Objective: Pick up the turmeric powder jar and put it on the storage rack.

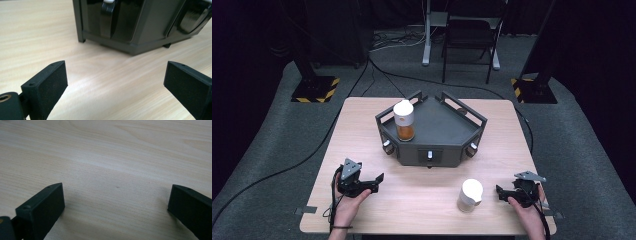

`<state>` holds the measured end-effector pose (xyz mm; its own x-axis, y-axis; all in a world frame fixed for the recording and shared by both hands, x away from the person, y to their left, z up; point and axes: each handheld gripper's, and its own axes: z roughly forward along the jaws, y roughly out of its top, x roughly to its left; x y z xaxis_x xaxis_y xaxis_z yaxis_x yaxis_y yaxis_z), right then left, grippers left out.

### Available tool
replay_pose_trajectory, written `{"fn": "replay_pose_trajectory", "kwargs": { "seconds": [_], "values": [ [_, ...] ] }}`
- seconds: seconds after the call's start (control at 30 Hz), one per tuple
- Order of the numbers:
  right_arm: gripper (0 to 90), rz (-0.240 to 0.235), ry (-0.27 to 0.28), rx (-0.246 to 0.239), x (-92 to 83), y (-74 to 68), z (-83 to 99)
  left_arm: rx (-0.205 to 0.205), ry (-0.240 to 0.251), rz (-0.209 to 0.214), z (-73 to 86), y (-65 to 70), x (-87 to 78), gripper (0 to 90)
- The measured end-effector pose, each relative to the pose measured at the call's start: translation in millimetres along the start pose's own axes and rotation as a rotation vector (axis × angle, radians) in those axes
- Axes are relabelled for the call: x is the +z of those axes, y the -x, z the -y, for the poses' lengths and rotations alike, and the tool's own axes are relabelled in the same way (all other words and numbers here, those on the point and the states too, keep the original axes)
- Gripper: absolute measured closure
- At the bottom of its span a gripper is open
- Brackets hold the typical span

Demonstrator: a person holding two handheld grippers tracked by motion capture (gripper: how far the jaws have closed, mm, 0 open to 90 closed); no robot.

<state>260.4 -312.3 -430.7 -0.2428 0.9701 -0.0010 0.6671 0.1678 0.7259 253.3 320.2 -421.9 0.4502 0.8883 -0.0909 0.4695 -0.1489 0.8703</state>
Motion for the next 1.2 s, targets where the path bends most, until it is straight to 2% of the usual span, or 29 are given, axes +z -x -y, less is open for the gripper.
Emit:
{"fn": "replay_pose_trajectory", "kwargs": {
  "seconds": [0.1,0.3,0.37,0.4,0.53,0.9,1.1,1.2],
  "values": [
    [0.0,0.000,0.000,0.000,0.0,0.0,0.0,0.007,-0.017,-0.012,2.2,-0.2,0.6,5.0],
    [0.0,0.000,0.000,0.000,0.0,0.0,0.0,-0.008,-0.067,-0.028,10.1,-4.5,4.3,5.1],
    [0.0,0.000,0.000,0.000,0.0,0.0,0.0,-0.015,-0.074,-0.029,10.3,-6.5,5.1,5.1],
    [0.0,0.000,0.000,0.000,0.0,0.0,0.0,-0.036,-0.077,-0.024,11.3,-10.6,6.3,5.1],
    [0.0,0.000,0.000,0.000,0.0,0.0,0.0,-0.047,-0.094,-0.036,13.0,-13.9,7.2,5.2],
    [0.0,0.000,0.000,0.000,0.0,0.0,0.0,-0.049,-0.128,-0.047,12.9,-14.4,10.0,5.3],
    [0.0,0.000,0.000,0.000,-0.2,-0.1,0.2,-0.056,-0.178,-0.047,9.5,-17.2,16.0,5.3],
    [0.0,0.000,0.000,0.000,-0.2,-0.1,0.2,-0.053,-0.184,-0.050,9.7,-17.7,16.6,5.3]
  ]
}}
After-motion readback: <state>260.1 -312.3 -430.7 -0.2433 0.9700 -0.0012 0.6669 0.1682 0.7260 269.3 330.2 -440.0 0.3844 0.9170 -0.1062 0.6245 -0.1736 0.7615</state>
